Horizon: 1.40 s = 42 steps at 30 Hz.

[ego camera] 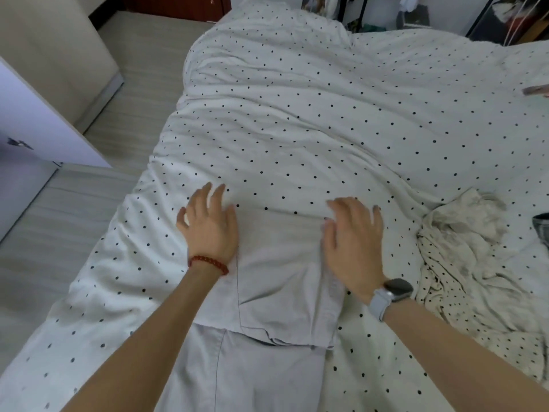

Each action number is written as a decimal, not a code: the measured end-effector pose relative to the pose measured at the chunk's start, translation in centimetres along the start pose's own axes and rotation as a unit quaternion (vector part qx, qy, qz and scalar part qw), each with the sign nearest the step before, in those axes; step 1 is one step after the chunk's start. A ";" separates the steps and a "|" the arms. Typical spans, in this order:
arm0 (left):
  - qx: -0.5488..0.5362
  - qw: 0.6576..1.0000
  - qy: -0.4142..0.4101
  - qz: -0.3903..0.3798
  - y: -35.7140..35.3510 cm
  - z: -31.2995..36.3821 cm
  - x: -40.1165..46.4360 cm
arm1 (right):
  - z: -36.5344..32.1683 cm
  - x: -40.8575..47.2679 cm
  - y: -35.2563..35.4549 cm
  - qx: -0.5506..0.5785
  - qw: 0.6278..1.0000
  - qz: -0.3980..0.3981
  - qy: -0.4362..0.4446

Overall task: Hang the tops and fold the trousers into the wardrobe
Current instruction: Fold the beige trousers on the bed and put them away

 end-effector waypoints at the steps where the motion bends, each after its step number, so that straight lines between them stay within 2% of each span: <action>1: -0.007 0.998 -0.056 0.003 -0.2 1.2 -1.8 | -2.0 -1.3 -1.0 -0.016 0.997 -0.027 0.065; 3: -0.004 0.989 -0.139 -0.051 -2.2 2.4 -5.2 | -3.8 -4.6 -4.3 -0.048 0.982 -0.117 0.141; 5: 0.051 0.977 -0.160 -0.130 -5.0 1.4 -6.7 | -2.0 -6.9 -7.1 -0.088 0.967 -0.190 0.146; 6: 0.078 0.975 -0.136 -0.157 -6.0 0.1 -6.5 | -0.3 -7.1 -7.6 -0.100 0.965 -0.208 0.127; 8: 0.106 0.971 -0.036 -0.211 -7.1 -3.0 -5.5 | 2.6 -6.7 -7.8 -0.106 0.964 -0.233 0.074; 10: 0.096 0.970 0.023 -0.224 -6.8 -4.1 -4.7 | 3.6 -5.1 -7.0 -0.095 0.968 -0.230 0.035; 11: 0.095 0.971 0.014 -0.218 -6.4 -3.6 -4.7 | 3.5 -4.1 -6.3 -0.078 0.973 -0.216 0.017; 13: 0.092 0.976 -0.070 -0.187 -5.3 -1.3 -5.5 | 3.1 -1.8 -5.6 -0.042 0.981 -0.190 -0.015; 16: 0.066 0.958 -0.215 -0.177 -4.8 1.8 -9.1 | 2.0 1.0 -7.1 0.006 0.958 -0.285 -0.025; 18: 0.069 0.945 -0.253 -0.193 -4.9 2.0 -11.4 | 1.3 2.0 -7.7 -0.020 0.942 -0.334 -0.013; 21: 0.046 0.945 -0.243 -0.213 -4.5 0.9 -12.2 | 0.3 2.3 -8.4 -0.042 0.923 -0.384 0.000; 25: 0.025 0.934 -0.243 -0.260 -4.1 0.0 -12.5 | 0.3 1.3 -9.5 0.009 0.880 -0.467 -0.079; 27: 0.053 0.927 -0.229 -0.293 -4.0 -0.2 -12.5 | -0.4 1.2 -9.4 0.010 0.876 -0.477 -0.075; 30: 0.142 0.921 -0.174 -0.317 -3.8 -0.7 -12.0 | -2.3 1.9 -8.4 -0.018 0.895 -0.446 -0.028; 32: 0.147 0.935 -0.132 -0.293 -2.7 -0.1 -10.7 | -4.3 3.2 -6.5 -0.065 0.925 -0.374 0.038; 35: 0.045 0.967 -0.124 -0.216 0.1 2.0 -8.0 | -7.9 6.1 -1.6 -0.113 0.962 -0.206 0.136; 38: -0.078 0.985 -0.126 -0.093 4.4 2.9 -5.8 | -11.7 7.0 3.6 -0.163 0.953 -0.030 0.253; 40: -0.148 0.987 -0.055 -0.019 6.8 1.0 -5.6 | -12.8 5.4 5.0 -0.163 0.946 -0.011 0.280; 42: -0.206 0.977 0.021 0.053 9.0 -1.3 -6.5 | -13.4 1.5 4.2 -0.141 0.940 -0.053 0.307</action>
Point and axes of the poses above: each hand's wrist, its own x-axis towards the middle knuckle, its own y-axis out of the back of the hand, z = x × y, the point moved 10 cm from there along x, towards the middle knuckle, and after that the axes turned 4 degrees about x, right-handed, at the moved point
